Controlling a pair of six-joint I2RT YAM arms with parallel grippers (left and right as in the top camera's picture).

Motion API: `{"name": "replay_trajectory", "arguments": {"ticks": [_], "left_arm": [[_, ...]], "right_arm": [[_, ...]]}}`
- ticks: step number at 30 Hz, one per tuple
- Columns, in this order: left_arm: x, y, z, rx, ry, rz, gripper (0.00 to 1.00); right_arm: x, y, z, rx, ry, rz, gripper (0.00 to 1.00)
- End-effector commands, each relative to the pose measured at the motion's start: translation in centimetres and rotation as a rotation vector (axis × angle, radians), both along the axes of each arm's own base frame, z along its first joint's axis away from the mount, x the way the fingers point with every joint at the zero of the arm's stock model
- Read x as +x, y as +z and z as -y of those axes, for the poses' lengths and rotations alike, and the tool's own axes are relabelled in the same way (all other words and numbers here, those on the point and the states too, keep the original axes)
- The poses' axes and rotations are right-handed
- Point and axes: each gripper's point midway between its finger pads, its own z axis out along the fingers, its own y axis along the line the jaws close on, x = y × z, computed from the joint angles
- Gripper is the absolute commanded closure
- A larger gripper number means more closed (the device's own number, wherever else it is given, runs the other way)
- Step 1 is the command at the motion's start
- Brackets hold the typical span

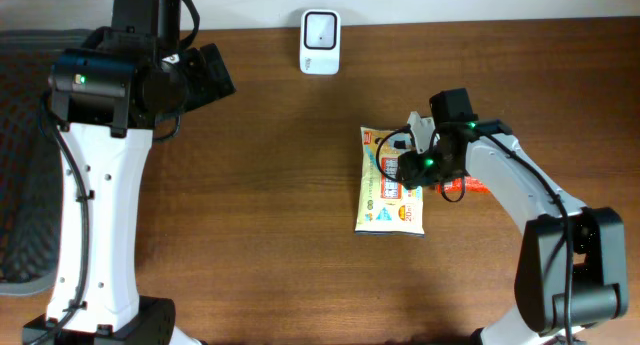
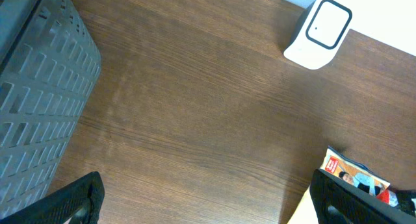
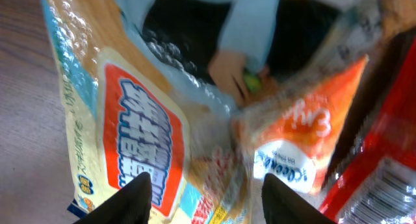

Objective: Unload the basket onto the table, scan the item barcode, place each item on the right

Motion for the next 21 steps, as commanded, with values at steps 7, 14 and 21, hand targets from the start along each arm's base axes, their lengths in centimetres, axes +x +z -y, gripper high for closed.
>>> {"name": "replay_trajectory", "arguments": {"ticks": [7, 14, 21], "left_arm": [[-0.1, 0.2, 0.0, 0.001, -0.009, 0.005, 0.01], [-0.1, 0.2, 0.0, 0.002, -0.008, 0.005, 0.01], [-0.1, 0.2, 0.0, 0.001, -0.009, 0.005, 0.01]], "right_arm": [[1.3, 1.1, -0.3, 0.019, -0.111, -0.068, 0.96], [2.2, 5.5, -3.0, -0.463, -0.389, 0.187, 0.96], [2.0, 6.3, -10.5, -0.376, -0.406, 0.327, 0.82]]}}
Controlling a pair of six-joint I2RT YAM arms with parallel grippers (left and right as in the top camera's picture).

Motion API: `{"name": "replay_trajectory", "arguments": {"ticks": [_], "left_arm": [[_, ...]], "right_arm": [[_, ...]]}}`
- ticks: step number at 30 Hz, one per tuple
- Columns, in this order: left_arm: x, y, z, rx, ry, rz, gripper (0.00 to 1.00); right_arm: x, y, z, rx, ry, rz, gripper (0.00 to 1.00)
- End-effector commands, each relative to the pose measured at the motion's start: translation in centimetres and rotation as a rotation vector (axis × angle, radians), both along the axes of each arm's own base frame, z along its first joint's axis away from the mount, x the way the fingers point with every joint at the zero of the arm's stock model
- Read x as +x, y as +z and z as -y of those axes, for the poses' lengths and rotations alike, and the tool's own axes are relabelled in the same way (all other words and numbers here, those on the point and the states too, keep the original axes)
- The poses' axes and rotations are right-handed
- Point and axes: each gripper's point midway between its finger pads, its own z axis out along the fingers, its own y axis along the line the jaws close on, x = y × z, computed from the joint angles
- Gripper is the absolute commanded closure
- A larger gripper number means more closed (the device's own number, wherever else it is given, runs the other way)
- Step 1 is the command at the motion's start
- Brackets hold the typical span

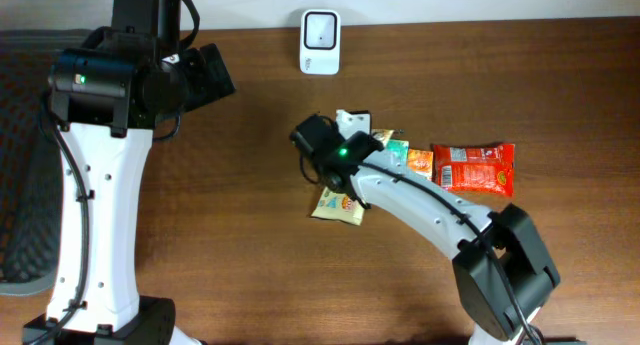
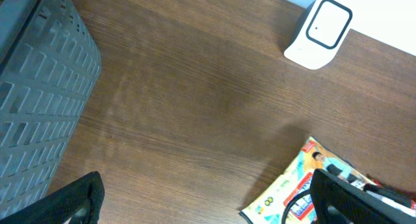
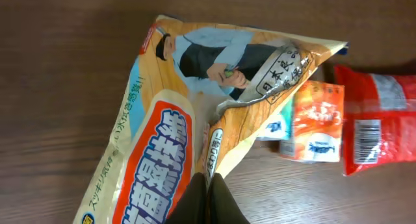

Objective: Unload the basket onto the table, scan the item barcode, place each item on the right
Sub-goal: 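Withdraw the right gripper to the right side, then grasp the yellow snack bag with the left gripper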

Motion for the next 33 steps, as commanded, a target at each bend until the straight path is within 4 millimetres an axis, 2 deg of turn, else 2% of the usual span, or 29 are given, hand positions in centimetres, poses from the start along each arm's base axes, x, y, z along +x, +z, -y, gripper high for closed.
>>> {"name": "replay_trajectory", "arguments": {"ticks": [1, 2, 3, 4, 5, 6, 8, 9, 11, 14, 15, 17, 18, 19, 20, 22, 23, 25, 26, 27, 28, 29, 33], "left_arm": [[-0.1, 0.2, 0.0, 0.002, -0.009, 0.005, 0.01], [-0.1, 0.2, 0.0, 0.002, -0.009, 0.005, 0.01], [-0.1, 0.2, 0.0, 0.002, -0.008, 0.005, 0.01], [-0.1, 0.2, 0.0, 0.002, -0.009, 0.005, 0.01], [-0.1, 0.2, 0.0, 0.002, -0.008, 0.005, 0.01], [-0.1, 0.2, 0.0, 0.002, -0.009, 0.005, 0.01], [-0.1, 0.2, 0.0, 0.002, -0.009, 0.005, 0.01], [-0.1, 0.2, 0.0, 0.002, -0.009, 0.005, 0.01], [-0.1, 0.2, 0.0, 0.002, -0.008, 0.005, 0.01], [0.5, 0.6, 0.6, -0.039, -0.008, 0.033, 0.01], [0.4, 0.6, 0.8, -0.049, -0.015, 0.030, 0.01], [0.1, 0.4, 1.3, -0.072, -0.032, 0.012, 0.01], [-0.5, 0.2, 3.2, -0.162, -0.096, -0.016, 0.01], [-0.8, -0.5, 6.2, -0.200, -0.259, -0.048, 0.01], [-1.3, -2.0, 8.5, -0.158, -0.388, -0.100, 0.01], [-3.5, -7.0, 13.5, -0.099, -0.565, -0.288, 0.01], [-4.3, -10.3, 16.3, -0.074, -0.631, -0.377, 0.01], [-5.1, -15.7, 20.1, -0.009, -0.709, -0.486, 0.00], [-5.4, -17.5, 21.4, 0.015, -0.735, -0.517, 0.04], [-5.4, -20.2, 23.1, 0.078, -0.768, -0.534, 0.08], [-5.1, -22.4, 24.3, 0.155, -0.788, -0.528, 0.06], [-5.0, -23.6, 24.9, 0.207, -0.800, -0.522, 0.01], [-4.2, -27.7, 27.1, 0.347, -0.827, -0.476, 0.01]], "right_arm": [[1.6, 3.5, 0.1, 0.130, -0.056, 0.027, 0.67], [2.3, 5.5, 1.5, 0.168, -0.083, 0.023, 0.43], [2.8, 7.3, 2.0, 0.219, -0.020, -0.011, 0.10], [3.2, 8.1, 2.7, 0.269, -0.017, -0.031, 0.01], [3.5, 8.4, 4.2, 0.298, -0.055, -0.051, 0.01], [4.1, 8.2, 7.5, 0.297, -0.136, -0.059, 0.01], [4.4, 7.7, 15.6, 0.285, -0.333, -0.079, 0.01], [4.0, 7.6, 18.6, 0.277, -0.409, -0.091, 0.01], [2.3, 7.3, 26.1, 0.275, -0.603, -0.112, 0.01], [0.8, 7.3, 32.6, 0.298, -0.774, -0.082, 0.01], [0.3, 7.3, 33.9, 0.300, -0.808, -0.077, 0.01], [-0.3, 7.3, 35.3, 0.302, -0.847, -0.072, 0.01], [-0.5, 7.3, 35.7, 0.303, -0.857, -0.070, 0.01], [-0.5, 7.3, 35.7, 0.303, -0.857, -0.070, 0.01], [-0.4, 7.3, 35.6, 0.303, -0.856, -0.070, 0.01], [-0.4, 7.3, 35.6, 0.303, -0.855, -0.070, 0.01], [-0.4, 7.3, 35.6, 0.303, -0.855, -0.070, 0.01], [-0.4, 7.3, 35.6, 0.303, -0.855, -0.070, 0.01], [-0.4, 7.3, 35.6, 0.303, -0.855, -0.070, 0.01], [-0.4, 7.3, 35.6, 0.303, -0.855, -0.070, 0.01], [-0.4, 7.3, 35.6, 0.303, -0.855, -0.070, 0.01], [-0.4, 7.3, 35.6, 0.303, -0.855, -0.070, 0.01], [-0.4, 7.3, 35.6, 0.303, -0.855, -0.070, 0.01]]}}
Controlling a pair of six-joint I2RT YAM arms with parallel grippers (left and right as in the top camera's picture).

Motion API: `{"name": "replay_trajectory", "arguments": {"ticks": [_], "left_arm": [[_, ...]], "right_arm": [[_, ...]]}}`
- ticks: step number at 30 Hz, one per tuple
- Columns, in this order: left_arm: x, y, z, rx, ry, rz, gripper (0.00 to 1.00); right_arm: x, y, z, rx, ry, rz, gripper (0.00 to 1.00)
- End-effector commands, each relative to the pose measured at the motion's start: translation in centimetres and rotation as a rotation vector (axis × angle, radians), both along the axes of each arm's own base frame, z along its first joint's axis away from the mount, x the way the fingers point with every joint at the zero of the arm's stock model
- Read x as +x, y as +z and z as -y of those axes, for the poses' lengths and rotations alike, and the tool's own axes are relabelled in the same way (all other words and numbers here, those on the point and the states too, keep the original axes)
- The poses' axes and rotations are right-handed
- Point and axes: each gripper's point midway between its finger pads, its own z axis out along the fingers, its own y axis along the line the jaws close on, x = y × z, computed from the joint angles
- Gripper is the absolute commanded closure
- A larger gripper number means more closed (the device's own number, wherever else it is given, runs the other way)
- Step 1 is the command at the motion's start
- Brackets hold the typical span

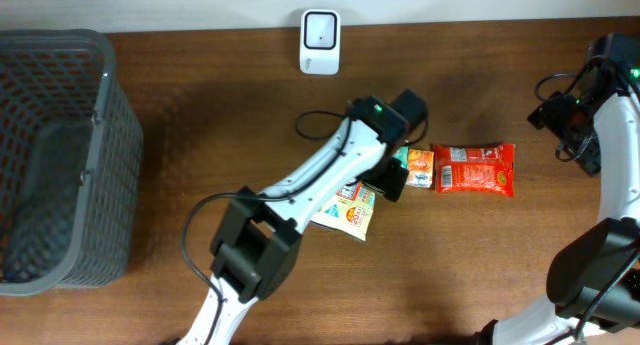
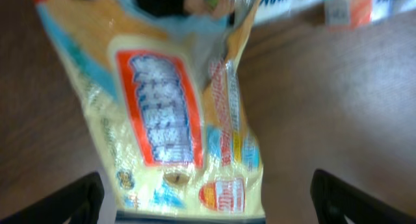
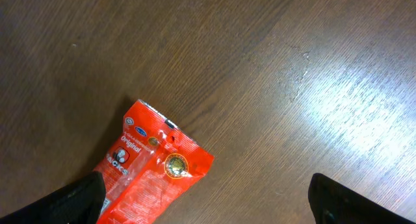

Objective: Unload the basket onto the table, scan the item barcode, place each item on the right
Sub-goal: 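Grasp the yellow snack bag with the left gripper, then lift the yellow bag up to the white scanner with left gripper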

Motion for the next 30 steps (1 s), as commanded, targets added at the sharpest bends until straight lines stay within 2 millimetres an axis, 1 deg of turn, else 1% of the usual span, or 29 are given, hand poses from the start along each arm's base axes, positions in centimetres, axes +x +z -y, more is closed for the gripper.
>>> {"name": "replay_trajectory", "arguments": {"ticks": [1, 3, 4, 5, 7, 8, 9, 10, 11, 13, 14, 15, 16, 17, 18, 19, 20, 21, 22, 23, 24, 25, 26, 27, 28, 29, 30], "left_arm": [[1.5, -2.7, 0.2, 0.098, -0.032, 0.088, 0.05], [2.3, -3.3, 0.4, 0.109, -0.018, 0.126, 0.11], [3.4, -3.1, 0.4, 0.123, -0.012, 0.181, 0.21], [4.2, -2.9, 0.0, 0.148, -0.003, 0.227, 0.28], [4.6, -3.1, 0.1, 0.153, -0.001, 0.245, 0.30], [4.6, -3.7, 0.0, 0.158, 0.009, 0.238, 0.30], [4.3, -4.6, 0.0, 0.167, 0.030, 0.220, 0.29], [3.4, -5.9, 0.0, 0.175, 0.024, 0.168, 0.25], [2.4, -7.0, -0.5, 0.201, 0.015, 0.116, 0.25], [2.3, -7.1, -0.6, 0.206, 0.014, 0.111, 0.46], [2.3, -7.1, -0.6, 0.206, 0.014, 0.111, 0.67], [2.3, -7.1, -0.7, 0.209, 0.014, 0.111, 0.82], [2.3, -7.0, -0.8, 0.217, 0.014, 0.111, 1.00], [2.2, -6.4, -1.0, 0.225, 0.014, 0.103, 1.00], [2.1, -5.4, -1.0, 0.226, 0.014, 0.094, 1.00], [2.1, -4.0, -0.6, 0.196, 0.019, 0.080, 1.00], [2.1, -2.0, 0.8, 0.097, 0.034, 0.043, 1.00], [2.7, 1.1, 2.8, -0.101, 0.069, -0.024, 1.00], [3.0, 2.9, 3.9, -0.238, 0.071, -0.082, 1.00], [3.9, 5.3, 4.5, -0.437, 0.047, -0.165, 1.00], [4.6, 6.4, 4.2, -0.559, 0.050, -0.229, 1.00], [5.8, 6.5, 3.0, -0.622, 0.091, -0.270, 1.00], [7.3, 6.0, 1.4, -0.678, 0.149, -0.315, 1.00], [8.0, 5.1, 0.7, -0.783, 0.200, -0.426, 1.00], [8.1, 4.2, 0.9, -0.889, 0.159, -0.492, 1.00], [8.1, 2.4, 0.7, -0.903, 0.170, -0.534, 1.00], [8.1, -0.3, 0.2, -0.870, 0.195, -0.568, 0.99]], "right_arm": [[0.1, 0.7, 0.1, -0.009, -0.001, 0.019, 0.01], [0.1, 0.7, 0.1, -0.009, -0.001, 0.019, 0.01], [0.1, 0.7, 0.1, -0.009, -0.001, 0.019, 0.01], [0.1, 0.7, 0.1, -0.009, -0.001, 0.019, 0.01], [0.1, 0.7, 0.1, -0.009, -0.001, 0.019, 0.01], [0.1, 0.7, 0.1, -0.009, -0.001, 0.019, 0.01], [0.1, 0.7, 0.1, -0.009, -0.001, 0.019, 0.01], [0.1, 0.7, 0.1, -0.009, -0.001, 0.019, 0.01], [0.1, 0.7, 0.1, -0.009, -0.001, 0.019, 0.01], [0.1, 0.7, 0.1, -0.009, -0.001, 0.019, 0.01], [0.1, 0.7, 0.1, -0.009, -0.001, 0.019, 0.01], [0.1, 0.7, 0.1, -0.009, -0.001, 0.019, 0.01], [0.1, 0.7, 0.1, -0.009, -0.001, 0.019, 0.01], [0.1, 0.7, 0.1, -0.009, -0.001, 0.019, 0.01], [0.1, 0.7, 0.1, -0.009, -0.001, 0.019, 0.01], [0.1, 0.7, 0.1, -0.009, -0.001, 0.019, 0.01], [0.1, 0.7, 0.1, -0.009, -0.001, 0.019, 0.01], [0.1, 0.7, 0.1, -0.009, -0.001, 0.019, 0.01], [0.1, 0.7, 0.1, -0.009, -0.001, 0.019, 0.01], [0.1, 0.7, 0.1, -0.009, -0.001, 0.019, 0.01], [0.1, 0.7, 0.1, -0.009, -0.001, 0.019, 0.01], [0.1, 0.7, 0.1, -0.009, -0.001, 0.019, 0.01], [0.1, 0.7, 0.1, -0.009, -0.001, 0.019, 0.01], [0.1, 0.7, 0.1, -0.009, -0.001, 0.019, 0.01], [0.1, 0.7, 0.1, -0.009, -0.001, 0.019, 0.01], [0.1, 0.7, 0.1, -0.009, -0.001, 0.019, 0.01], [0.1, 0.7, 0.1, -0.009, -0.001, 0.019, 0.01]]}}
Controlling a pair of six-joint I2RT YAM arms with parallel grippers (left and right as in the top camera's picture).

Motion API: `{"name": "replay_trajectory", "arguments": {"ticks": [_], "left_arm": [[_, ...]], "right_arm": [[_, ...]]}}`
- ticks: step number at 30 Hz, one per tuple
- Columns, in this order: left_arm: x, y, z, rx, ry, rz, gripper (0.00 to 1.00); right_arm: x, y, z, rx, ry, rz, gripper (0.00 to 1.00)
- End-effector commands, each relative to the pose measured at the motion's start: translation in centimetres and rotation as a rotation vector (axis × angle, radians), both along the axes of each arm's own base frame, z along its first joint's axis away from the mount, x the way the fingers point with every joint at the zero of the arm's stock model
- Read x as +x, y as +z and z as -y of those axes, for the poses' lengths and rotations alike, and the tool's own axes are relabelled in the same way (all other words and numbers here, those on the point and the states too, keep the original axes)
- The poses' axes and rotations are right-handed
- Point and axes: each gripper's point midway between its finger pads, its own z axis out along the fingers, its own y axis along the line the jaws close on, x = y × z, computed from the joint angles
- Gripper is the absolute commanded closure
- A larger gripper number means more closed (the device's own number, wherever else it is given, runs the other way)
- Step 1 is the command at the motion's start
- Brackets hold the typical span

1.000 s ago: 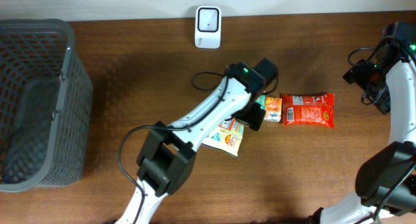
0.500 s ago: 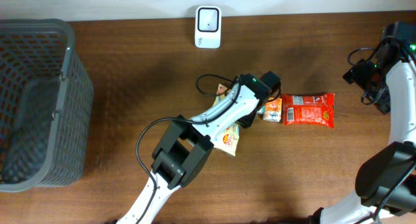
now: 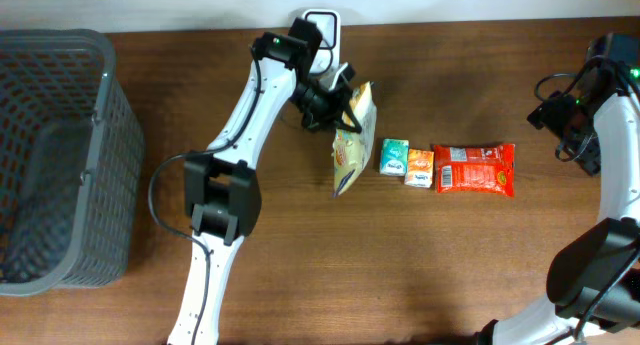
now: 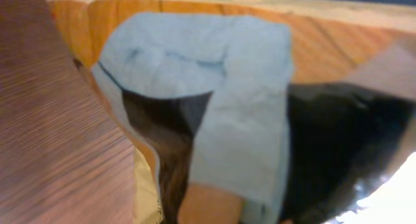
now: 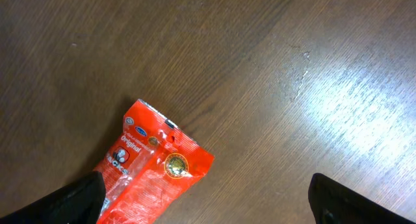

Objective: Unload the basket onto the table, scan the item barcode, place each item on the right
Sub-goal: 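Lift the yellow bag up to the white scanner with left gripper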

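Observation:
A yellow snack bag (image 3: 353, 140) with a printed man in a blue shirt hangs tilted just in front of the white scanner (image 3: 328, 23) at the table's back edge. My left gripper (image 3: 337, 105) is shut on the bag's upper end. The bag's print (image 4: 214, 120) fills the left wrist view, blurred and very close, and hides the fingers. No barcode shows on the bag. My right gripper (image 3: 560, 113) is at the far right edge of the table, open with nothing in it (image 5: 208, 208).
A grey mesh basket (image 3: 100, 105) stands at the left. In a row right of the bag lie a small green pack (image 3: 393, 157), a small orange pack (image 3: 419, 167) and a red packet (image 3: 475, 169), whose corner also shows below the right gripper (image 5: 153, 162).
The left gripper and the yellow bag were at mid-table beside the small packs. Now the bag is held up at the back, in front of the scanner. The right arm has not moved.
The bag first lay flat right of centre with the right gripper over it. Then the right gripper held it further left, with the small packs and red packet showing. Later the right arm was at the far right and the left gripper on the bag, now at the scanner.

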Motion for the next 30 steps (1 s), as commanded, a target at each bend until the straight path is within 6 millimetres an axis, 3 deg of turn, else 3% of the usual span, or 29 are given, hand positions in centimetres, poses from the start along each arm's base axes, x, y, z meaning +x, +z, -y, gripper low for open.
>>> {"name": "replay_trajectory", "arguments": {"ticks": [1, 3, 4, 5, 6, 8, 10, 14, 15, 17, 18, 20, 22, 24, 27, 28, 29, 30], "left_arm": [[-1.3, -4.9, 0.8, -0.101, -0.041, -0.152, 0.96], [-0.5, -8.9, -2.6, 0.166, -0.042, -0.080, 0.76], [-0.3, -10.1, -5.5, 0.317, -0.037, -0.068, 0.64], [0.0, -9.8, -7.5, 0.377, -0.020, -0.076, 0.30], [0.7, -8.7, -9.1, 0.403, 0.007, -0.067, 0.09], [3.4, -4.2, -12.3, 0.432, 0.082, 0.037, 0.04], [5.2, -0.2, -12.3, 0.393, 0.119, 0.165, 0.02], [4.1, 5.6, -9.9, 0.351, 0.090, 0.301, 0.07], [4.1, 5.9, -10.1, 0.360, 0.105, 0.302, 0.11], [5.9, 4.0, -16.0, 0.715, 0.371, 0.273, 0.05], [5.7, 2.8, -16.5, 0.745, 0.392, 0.228, 0.00], [4.5, -0.2, -16.2, 0.754, 0.349, 0.126, 0.00], [3.4, -2.8, -13.9, 0.637, 0.261, 0.046, 0.00], [3.7, -6.0, -12.7, 0.561, 0.206, 0.045, 0.00], [5.2, -8.0, -12.0, 0.509, 0.127, 0.152, 0.01], [5.5, -8.0, -11.9, 0.504, 0.126, 0.170, 0.11], [5.8, -7.9, -11.8, 0.500, 0.129, 0.179, 0.39], [5.7, -7.9, -11.7, 0.493, 0.127, 0.176, 0.43]], "right_arm": [[0.1, 0.7, 0.1, -0.009, -0.001, 0.018, 0.01], [0.1, 0.7, 0.1, -0.009, -0.001, 0.018, 0.01], [0.1, 0.7, 0.1, -0.009, -0.001, 0.018, 0.01], [0.1, 0.7, 0.1, -0.009, -0.001, 0.018, 0.01], [0.1, 0.7, 0.1, -0.009, -0.001, 0.018, 0.01], [0.1, 0.7, 0.1, -0.009, -0.001, 0.018, 0.01], [0.1, 0.7, 0.1, -0.009, -0.001, 0.018, 0.01], [0.1, 0.7, 0.1, -0.009, -0.001, 0.018, 0.01], [0.1, 0.7, 0.1, -0.009, -0.001, 0.018, 0.01], [0.1, 0.7, 0.1, -0.009, -0.001, 0.018, 0.01], [0.1, 0.7, 0.1, -0.009, -0.001, 0.018, 0.01], [0.1, 0.7, 0.1, -0.009, -0.001, 0.018, 0.01], [0.1, 0.7, 0.1, -0.009, -0.001, 0.018, 0.01], [0.1, 0.7, 0.1, -0.009, -0.001, 0.018, 0.01], [0.1, 0.7, 0.1, -0.009, -0.001, 0.018, 0.01], [0.1, 0.7, 0.1, -0.009, -0.001, 0.018, 0.01], [0.1, 0.7, 0.1, -0.009, -0.001, 0.018, 0.01], [0.1, 0.7, 0.1, -0.009, -0.001, 0.018, 0.01]]}}
